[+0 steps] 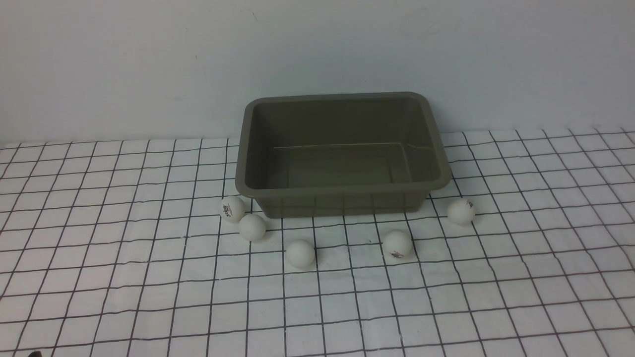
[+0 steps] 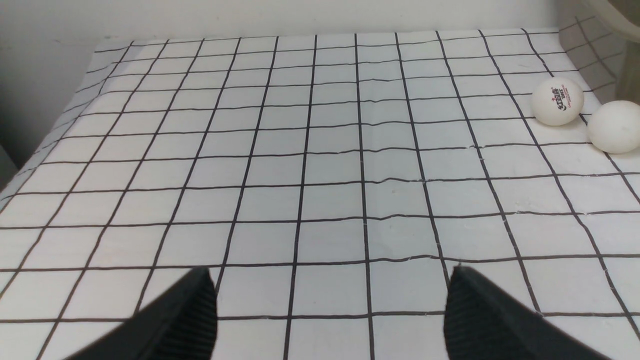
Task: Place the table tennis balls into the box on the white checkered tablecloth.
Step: 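Reach for and grasp a ping pong ball on the table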
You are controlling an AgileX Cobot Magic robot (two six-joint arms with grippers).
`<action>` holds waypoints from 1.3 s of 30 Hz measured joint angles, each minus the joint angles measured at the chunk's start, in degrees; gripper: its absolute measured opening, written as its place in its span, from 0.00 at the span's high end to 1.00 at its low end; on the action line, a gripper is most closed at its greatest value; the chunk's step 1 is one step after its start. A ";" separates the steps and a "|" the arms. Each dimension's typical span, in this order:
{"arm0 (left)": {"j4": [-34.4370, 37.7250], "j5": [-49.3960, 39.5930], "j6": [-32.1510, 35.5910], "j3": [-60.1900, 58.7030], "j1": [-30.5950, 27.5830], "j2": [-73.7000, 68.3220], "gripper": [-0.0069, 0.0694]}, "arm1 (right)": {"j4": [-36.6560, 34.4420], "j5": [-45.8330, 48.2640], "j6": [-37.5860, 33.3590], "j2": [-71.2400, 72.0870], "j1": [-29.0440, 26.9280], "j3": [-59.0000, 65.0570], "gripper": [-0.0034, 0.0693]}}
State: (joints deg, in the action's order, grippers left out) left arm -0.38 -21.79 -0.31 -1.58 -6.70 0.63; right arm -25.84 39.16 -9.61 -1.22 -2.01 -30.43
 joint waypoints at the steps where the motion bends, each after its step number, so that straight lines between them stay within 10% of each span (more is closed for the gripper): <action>1: 0.00 0.00 0.00 0.00 0.00 0.00 0.19 | -0.12 0.10 0.00 0.00 0.00 0.00 0.32; 12: -0.29 1.04 -0.12 -0.05 0.00 0.00 0.19 | -1.67 4.65 0.00 0.00 0.00 0.00 0.32; 28: 22.83 17.96 -7.62 -0.05 0.00 0.00 0.19 | -2.69 14.84 -2.80 -0.04 0.00 0.00 0.32; 39: 21.84 -3.70 1.13 23.58 0.00 -5.16 0.19 | -2.81 16.17 -4.41 -5.63 0.00 0.00 0.32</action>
State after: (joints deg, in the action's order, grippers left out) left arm 21.46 -25.49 0.82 22.00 -6.70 -4.53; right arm -28.65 55.33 -14.02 -6.86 -2.01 -30.43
